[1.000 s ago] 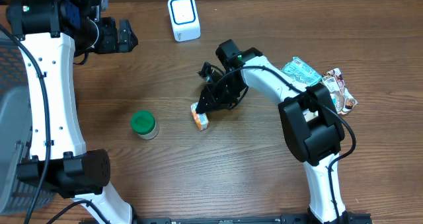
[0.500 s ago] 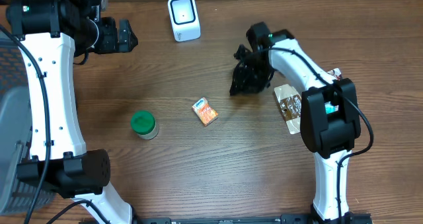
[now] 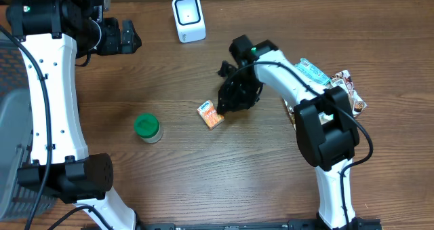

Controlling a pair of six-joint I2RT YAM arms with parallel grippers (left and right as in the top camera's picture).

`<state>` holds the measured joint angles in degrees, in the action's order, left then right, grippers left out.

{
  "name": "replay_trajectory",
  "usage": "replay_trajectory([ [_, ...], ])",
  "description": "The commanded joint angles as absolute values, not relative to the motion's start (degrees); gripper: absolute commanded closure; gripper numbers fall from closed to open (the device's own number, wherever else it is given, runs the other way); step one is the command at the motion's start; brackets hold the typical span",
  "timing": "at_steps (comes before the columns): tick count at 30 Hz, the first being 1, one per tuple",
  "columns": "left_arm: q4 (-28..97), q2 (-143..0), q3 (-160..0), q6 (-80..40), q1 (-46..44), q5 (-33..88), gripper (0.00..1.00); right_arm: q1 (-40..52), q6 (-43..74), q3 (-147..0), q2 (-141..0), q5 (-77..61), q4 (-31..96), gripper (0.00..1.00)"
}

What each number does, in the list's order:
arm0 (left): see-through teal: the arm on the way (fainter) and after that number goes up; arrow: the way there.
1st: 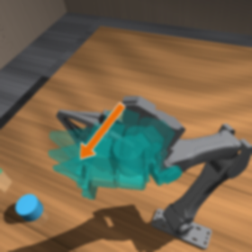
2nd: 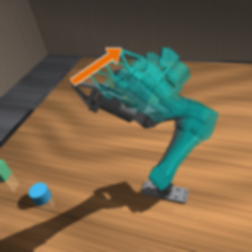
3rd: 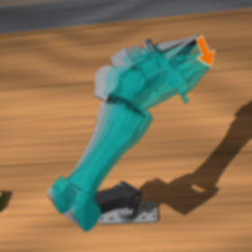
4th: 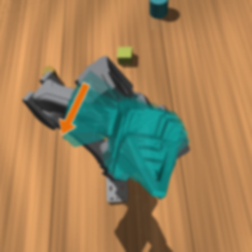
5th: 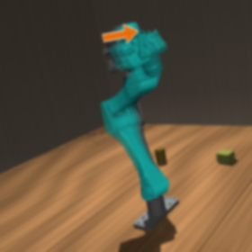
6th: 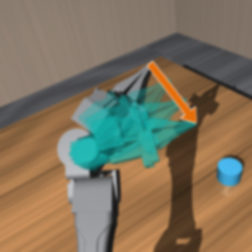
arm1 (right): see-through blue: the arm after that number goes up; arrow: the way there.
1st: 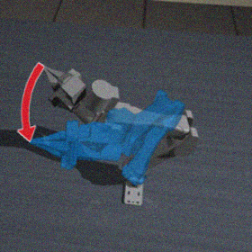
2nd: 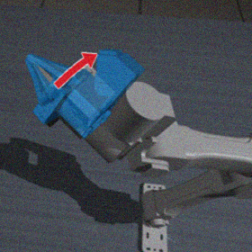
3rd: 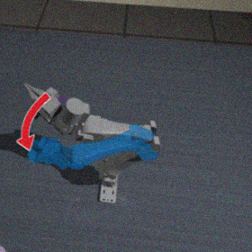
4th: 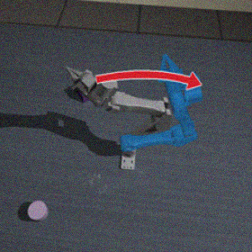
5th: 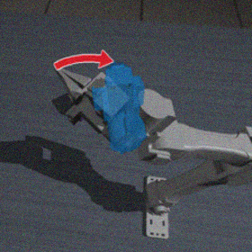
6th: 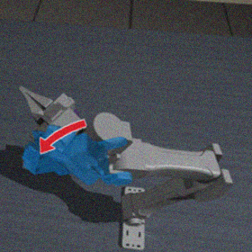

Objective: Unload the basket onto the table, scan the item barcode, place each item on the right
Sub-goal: 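Drag the orange tissue pack down and release it on the table, then regrasp the orange tissue pack with the right gripper and lift it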

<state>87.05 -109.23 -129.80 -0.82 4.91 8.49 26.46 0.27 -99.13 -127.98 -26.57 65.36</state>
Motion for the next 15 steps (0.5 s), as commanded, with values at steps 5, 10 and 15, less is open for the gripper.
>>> replay_trajectory([
  [5,86.9,-108.0,-130.5,0.7,4.8,8.4,0.0,27.0,4.8,-95.1,-127.2,-27.1,61.1,0.55],
  [10,86.9,-108.0,-130.5,0.7,4.8,8.4,0.0,27.3,6.0,-93.0,-128.0,-27.2,59.2,0.71],
  [15,86.9,-108.0,-130.5,0.7,4.9,8.4,0.0,27.3,6.0,-93.1,-127.8,-31.5,58.8,0.96],
])
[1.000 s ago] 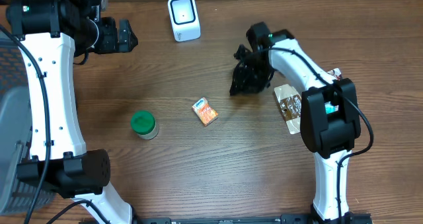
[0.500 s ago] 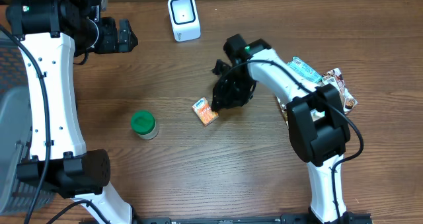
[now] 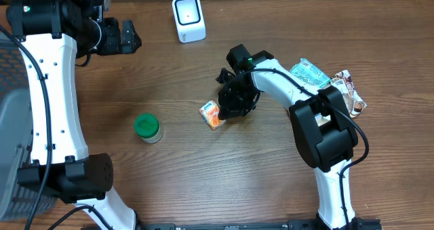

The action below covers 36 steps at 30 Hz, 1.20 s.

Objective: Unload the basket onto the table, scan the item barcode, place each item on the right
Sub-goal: 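Regrasp the orange tissue pack with the right gripper and lift it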

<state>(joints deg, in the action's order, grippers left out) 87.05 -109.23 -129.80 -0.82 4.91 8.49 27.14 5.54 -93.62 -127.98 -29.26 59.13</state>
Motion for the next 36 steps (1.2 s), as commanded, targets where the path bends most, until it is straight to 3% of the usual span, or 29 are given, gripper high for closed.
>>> replay_trajectory([
  [1,86.9,-108.0,-130.5,0.7,4.9,8.4,0.01,27.1,6.0,-93.1,-127.5,-33.0,58.8,0.96],
  [6,86.9,-108.0,-130.5,0.7,4.9,8.4,0.01,24.4,4.4,-93.1,-123.2,-42.0,59.9,0.96],
  [20,86.9,-108.0,-130.5,0.7,4.8,8.4,0.01,4.3,-3.5,-93.1,-112.2,-89.7,61.5,0.96],
  [36,86.9,-108.0,-130.5,0.7,4.8,8.4,0.0,-0.1,1.5,-93.5,-111.0,-90.0,61.3,0.96],
])
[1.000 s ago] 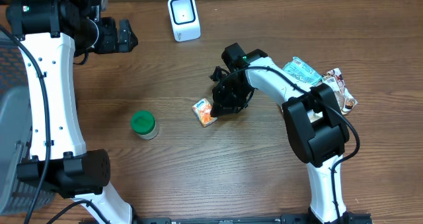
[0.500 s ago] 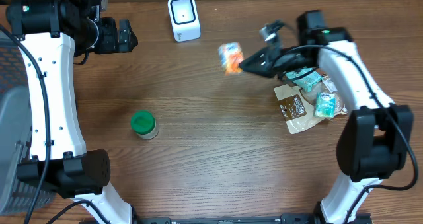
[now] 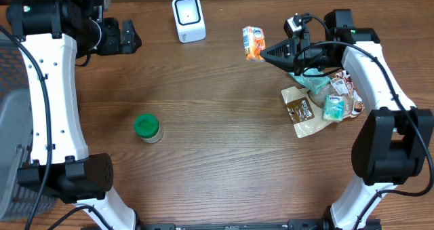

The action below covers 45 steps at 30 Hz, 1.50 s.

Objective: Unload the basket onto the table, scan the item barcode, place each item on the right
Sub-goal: 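Regrasp the orange tissue pack with the right gripper and lift it, then hold the orange tissue pack under the scanner with the right gripper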

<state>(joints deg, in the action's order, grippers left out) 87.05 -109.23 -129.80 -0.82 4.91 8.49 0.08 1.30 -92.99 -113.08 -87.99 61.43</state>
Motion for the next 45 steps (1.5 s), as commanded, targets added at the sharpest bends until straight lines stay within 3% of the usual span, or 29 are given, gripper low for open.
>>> replay_trajectory([
  [1,86.9,-108.0,-130.5,0.7,4.8,8.4,0.0,-0.1,1.5,-93.5,-111.0,-90.0,61.3,0.96],
  [8,86.9,-108.0,-130.5,0.7,4.9,8.4,0.0,1.2,1.8,-93.5,-111.0,-81.6,60.5,0.96],
  [16,86.9,-108.0,-130.5,0.7,4.8,8.4,0.0,9.2,14.1,-96.2,-111.0,-48.0,56.6,0.96],
  [26,86.9,-108.0,-130.5,0.7,4.8,8.4,0.0,22.9,19.0,-119.5,-115.8,-0.1,57.1,0.96],
  [31,86.9,-108.0,-130.5,0.7,4.8,8.4,0.0,29.1,10.6,-124.4,-122.4,17.0,46.5,0.96],
  [37,86.9,-108.0,-130.5,0.7,4.8,8.4,0.0,34.6,-10.5,-124.4,-132.1,33.3,28.8,0.96],
  [45,86.9,-108.0,-130.5,0.7,4.8,8.4,0.0,35.8,-35.5,-124.4,-143.1,38.9,9.7,0.96],
])
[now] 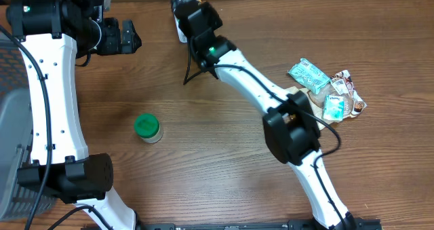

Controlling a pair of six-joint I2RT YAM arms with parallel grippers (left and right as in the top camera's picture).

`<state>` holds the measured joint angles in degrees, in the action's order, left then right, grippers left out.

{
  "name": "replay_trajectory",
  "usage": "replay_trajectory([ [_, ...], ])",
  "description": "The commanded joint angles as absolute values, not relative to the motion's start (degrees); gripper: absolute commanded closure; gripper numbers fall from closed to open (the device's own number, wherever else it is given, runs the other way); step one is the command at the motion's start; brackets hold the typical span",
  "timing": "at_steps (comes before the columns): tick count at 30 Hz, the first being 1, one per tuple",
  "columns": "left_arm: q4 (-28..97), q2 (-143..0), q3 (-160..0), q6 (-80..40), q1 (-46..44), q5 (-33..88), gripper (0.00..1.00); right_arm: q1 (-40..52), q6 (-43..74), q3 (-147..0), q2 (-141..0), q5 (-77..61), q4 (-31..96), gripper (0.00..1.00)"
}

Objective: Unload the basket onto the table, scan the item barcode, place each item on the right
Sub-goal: 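Hold the orange tissue pack under the scanner with the right gripper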

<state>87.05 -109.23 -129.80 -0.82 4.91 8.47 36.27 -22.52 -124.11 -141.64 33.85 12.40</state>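
My right arm reaches across the table to the back, and its gripper [194,14] hangs right over the white barcode scanner [179,28]. Only the scanner's left edge shows beside the black wrist. The wrist covers the fingers, so the orange snack packet is hidden and I cannot tell what the fingers hold. My left gripper [133,36] is raised at the back left, open and empty, well apart from the scanner.
A green-lidded jar [147,127] stands at the left middle. A pile of snack packets [328,94] lies at the right. A grey basket [13,121] sits at the left edge. The right arm's long white link [251,77] spans the table's centre.
My right gripper was to the right of the scanner holding the orange packet up in the air. Now it is directly over the scanner, and the packet is out of sight. The left arm has not moved.
My right gripper was first down beside the orange packet at the table's middle, then closer on it. Later it held the packet lifted at the back, right of the scanner. Now it covers the scanner. The jar and left arm stayed put.
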Motion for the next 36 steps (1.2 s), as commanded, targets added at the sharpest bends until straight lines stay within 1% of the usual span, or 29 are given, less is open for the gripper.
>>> replay_trajectory([
  [1,86.9,-108.0,-130.5,0.7,4.9,8.4,0.01,35.8,-36.9,-124.4,-144.1,38.9,8.3,0.96],
  [4,86.9,-108.0,-130.5,0.7,4.9,8.4,0.0,35.8,-39.3,-124.4,-145.9,37.4,6.8,0.96],
  [26,86.9,-108.0,-130.5,0.7,4.9,8.4,0.01,36.4,-38.2,-124.4,-145.5,35.9,5.2,0.96],
  [31,86.9,-108.0,-130.5,0.7,4.9,8.4,0.0,36.4,-27.5,-124.4,-140.5,34.1,9.3,0.96],
  [36,86.9,-108.0,-130.5,0.7,4.8,8.4,0.0,36.1,-13.8,-124.4,-131.6,20.4,23.4,0.96],
])
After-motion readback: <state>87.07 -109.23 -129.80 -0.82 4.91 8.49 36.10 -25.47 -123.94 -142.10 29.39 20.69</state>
